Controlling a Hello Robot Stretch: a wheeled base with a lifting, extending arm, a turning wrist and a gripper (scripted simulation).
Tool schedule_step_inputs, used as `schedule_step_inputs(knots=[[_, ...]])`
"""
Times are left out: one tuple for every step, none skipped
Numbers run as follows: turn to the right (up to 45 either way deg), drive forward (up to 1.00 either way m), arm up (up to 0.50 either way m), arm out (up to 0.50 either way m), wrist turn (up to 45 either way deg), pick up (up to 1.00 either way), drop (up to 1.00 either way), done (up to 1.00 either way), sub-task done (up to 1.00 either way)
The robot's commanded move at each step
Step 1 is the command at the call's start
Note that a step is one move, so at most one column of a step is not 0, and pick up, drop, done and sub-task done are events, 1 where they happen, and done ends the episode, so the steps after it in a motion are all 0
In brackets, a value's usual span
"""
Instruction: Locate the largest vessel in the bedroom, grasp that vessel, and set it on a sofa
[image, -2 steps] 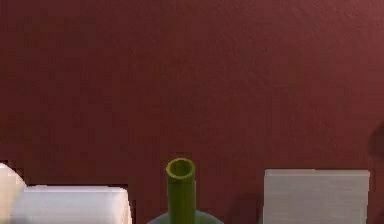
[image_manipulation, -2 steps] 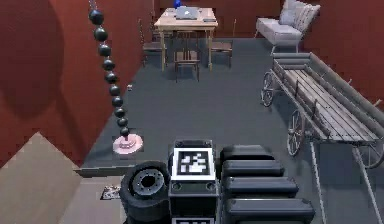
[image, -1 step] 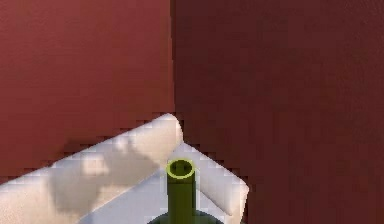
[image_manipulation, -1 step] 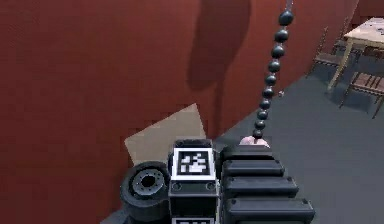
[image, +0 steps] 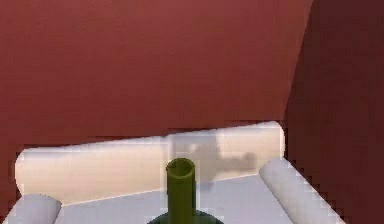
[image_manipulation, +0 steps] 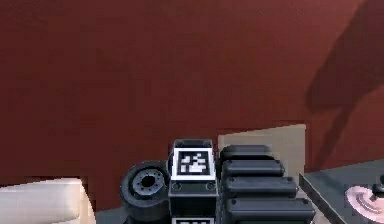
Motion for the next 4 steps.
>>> schedule_step_inputs(knots=[[45.0, 0.0, 0.0, 0.0, 0.0, 0.0, 0.0, 0.0, 0.0], [30.0, 0.0, 0.0, 0.0, 0.0, 0.0, 0.0, 0.0, 0.0], [-45.0, 0.0, 0.0, 0.0, 0.0, 0.0, 0.0, 0.0, 0.0], [-21.0, 0.0, 0.0, 0.0, 0.0, 0.0, 0.0, 0.0, 0.0]])
